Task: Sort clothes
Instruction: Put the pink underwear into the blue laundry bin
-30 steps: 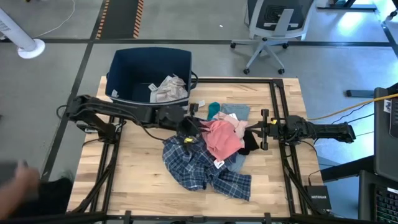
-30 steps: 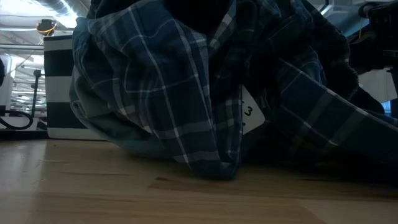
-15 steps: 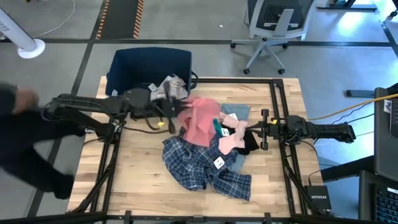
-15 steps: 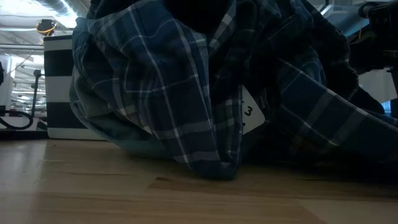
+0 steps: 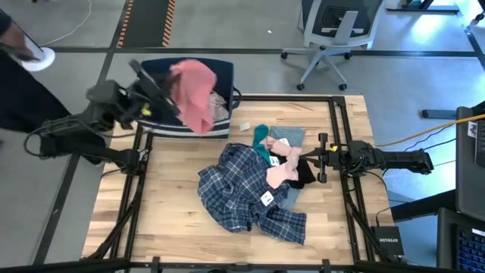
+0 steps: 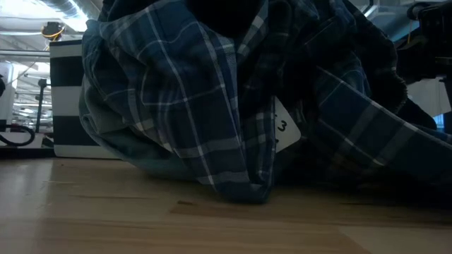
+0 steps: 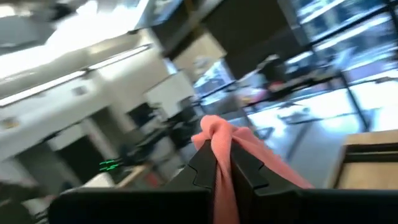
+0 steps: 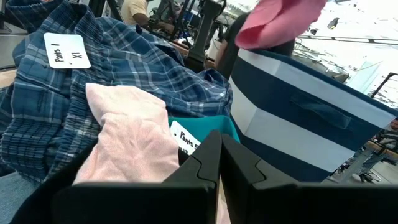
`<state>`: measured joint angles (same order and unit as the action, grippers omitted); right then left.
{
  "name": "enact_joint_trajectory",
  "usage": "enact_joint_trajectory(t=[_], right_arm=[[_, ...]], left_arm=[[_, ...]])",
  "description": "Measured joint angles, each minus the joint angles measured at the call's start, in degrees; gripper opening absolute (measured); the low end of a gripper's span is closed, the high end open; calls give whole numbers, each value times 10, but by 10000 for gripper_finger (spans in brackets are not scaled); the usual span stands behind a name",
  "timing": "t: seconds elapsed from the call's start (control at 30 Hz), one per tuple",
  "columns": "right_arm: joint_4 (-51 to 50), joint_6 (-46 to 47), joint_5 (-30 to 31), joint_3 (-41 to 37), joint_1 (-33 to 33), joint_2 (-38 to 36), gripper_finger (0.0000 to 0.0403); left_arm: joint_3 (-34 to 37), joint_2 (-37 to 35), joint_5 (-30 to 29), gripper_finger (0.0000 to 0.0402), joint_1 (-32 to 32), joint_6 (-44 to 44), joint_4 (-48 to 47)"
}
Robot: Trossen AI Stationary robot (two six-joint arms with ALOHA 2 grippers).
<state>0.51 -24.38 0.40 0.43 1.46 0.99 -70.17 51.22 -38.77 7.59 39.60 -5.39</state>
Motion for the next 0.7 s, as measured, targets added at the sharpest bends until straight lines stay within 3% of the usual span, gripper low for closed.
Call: enact_joint_trajectory(t=[0.13, 0.3, 0.57, 0.7], right_arm=[[0, 0, 0, 0, 0, 0, 17], [0, 0, 0, 0, 0, 0, 17], [0, 0, 0, 0, 0, 0, 17], [0, 0, 0, 0, 0, 0, 17]], left_arm=[[0, -24, -13, 4, 49, 7, -10], [1, -29, -15, 14, 106, -23, -91], [31, -17, -10, 16, 172, -158, -198], [32, -1, 21, 17, 190, -225, -255]])
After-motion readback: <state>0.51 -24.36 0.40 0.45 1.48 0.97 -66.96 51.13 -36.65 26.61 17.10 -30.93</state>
